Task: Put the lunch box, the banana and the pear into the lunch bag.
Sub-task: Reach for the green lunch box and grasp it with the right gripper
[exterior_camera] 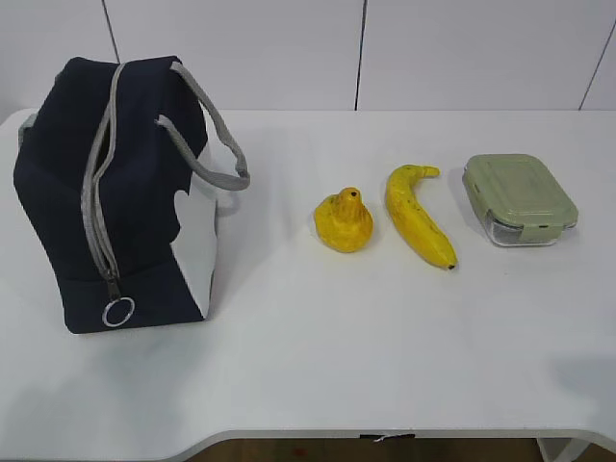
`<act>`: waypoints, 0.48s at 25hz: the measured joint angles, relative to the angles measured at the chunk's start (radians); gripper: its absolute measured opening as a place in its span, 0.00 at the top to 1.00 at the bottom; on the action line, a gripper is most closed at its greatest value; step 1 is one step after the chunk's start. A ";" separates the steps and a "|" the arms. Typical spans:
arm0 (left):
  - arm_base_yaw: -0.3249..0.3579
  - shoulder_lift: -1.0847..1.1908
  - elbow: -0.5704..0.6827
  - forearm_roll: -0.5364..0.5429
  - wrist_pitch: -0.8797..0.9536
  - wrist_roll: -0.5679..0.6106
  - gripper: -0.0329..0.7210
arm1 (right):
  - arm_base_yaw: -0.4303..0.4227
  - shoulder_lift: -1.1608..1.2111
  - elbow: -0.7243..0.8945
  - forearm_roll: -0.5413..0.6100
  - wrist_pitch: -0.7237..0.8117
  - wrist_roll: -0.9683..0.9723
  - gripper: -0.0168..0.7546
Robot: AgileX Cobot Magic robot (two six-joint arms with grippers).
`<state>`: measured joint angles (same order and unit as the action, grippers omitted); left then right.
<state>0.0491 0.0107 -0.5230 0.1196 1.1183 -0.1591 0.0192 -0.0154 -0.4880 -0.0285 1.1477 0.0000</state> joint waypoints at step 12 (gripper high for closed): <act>0.000 0.000 0.000 0.000 0.000 0.000 0.64 | 0.000 0.000 0.000 0.000 0.000 0.000 0.53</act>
<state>0.0491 0.0107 -0.5230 0.1196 1.1183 -0.1591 0.0192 -0.0154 -0.4880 -0.0285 1.1477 0.0000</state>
